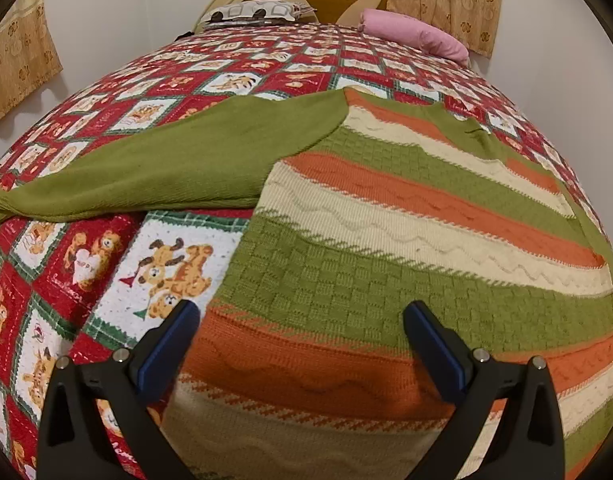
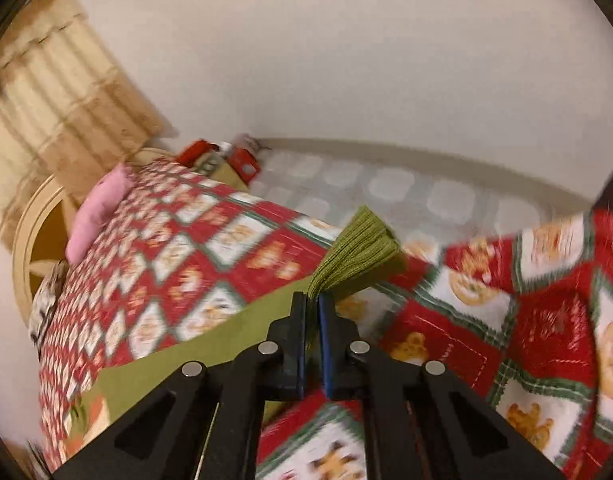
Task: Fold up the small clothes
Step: 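Grasp the green sleeve cuff with the right gripper, then fold the held sleeve across the sweater body and open the right gripper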
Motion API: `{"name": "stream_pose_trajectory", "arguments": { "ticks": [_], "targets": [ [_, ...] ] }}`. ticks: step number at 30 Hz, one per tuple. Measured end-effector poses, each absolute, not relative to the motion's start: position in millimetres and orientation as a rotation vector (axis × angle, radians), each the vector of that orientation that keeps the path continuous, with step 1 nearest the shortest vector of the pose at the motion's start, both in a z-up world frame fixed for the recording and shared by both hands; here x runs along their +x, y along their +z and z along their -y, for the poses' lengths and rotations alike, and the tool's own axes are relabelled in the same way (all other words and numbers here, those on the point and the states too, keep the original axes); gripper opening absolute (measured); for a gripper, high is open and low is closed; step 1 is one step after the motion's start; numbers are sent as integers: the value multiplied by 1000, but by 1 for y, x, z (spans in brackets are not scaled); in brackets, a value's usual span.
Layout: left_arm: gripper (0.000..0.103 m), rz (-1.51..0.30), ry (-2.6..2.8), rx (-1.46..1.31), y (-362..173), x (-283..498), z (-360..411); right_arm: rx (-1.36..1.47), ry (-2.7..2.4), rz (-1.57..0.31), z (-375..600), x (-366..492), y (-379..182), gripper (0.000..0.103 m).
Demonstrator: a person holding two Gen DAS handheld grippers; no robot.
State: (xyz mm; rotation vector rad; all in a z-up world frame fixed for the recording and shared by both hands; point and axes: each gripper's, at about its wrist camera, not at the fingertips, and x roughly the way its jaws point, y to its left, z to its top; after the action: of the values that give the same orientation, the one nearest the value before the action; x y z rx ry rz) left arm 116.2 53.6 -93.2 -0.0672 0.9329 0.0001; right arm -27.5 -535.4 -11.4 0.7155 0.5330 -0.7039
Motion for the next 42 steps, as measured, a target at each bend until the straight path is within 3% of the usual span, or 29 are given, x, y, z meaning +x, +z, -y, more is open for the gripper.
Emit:
{"name": "stream_pose_trajectory", "arguments": {
  "ticks": [7, 13, 25, 42],
  "targets": [
    [103, -928, -10, -85, -93, 116, -56, 477, -482, -552, 415, 30, 54, 6],
    [103, -917, -28, -117, -93, 115, -61, 339, -277, -597, 294, 93, 63, 6],
    [103, -897, -58, -181, -92, 115, -69, 202, -21, -739, 123, 177, -3, 5],
    [103, -889, -69, -208, -92, 116, -73, 256, 346, -897, 39, 229, -76, 6]
  ]
}}
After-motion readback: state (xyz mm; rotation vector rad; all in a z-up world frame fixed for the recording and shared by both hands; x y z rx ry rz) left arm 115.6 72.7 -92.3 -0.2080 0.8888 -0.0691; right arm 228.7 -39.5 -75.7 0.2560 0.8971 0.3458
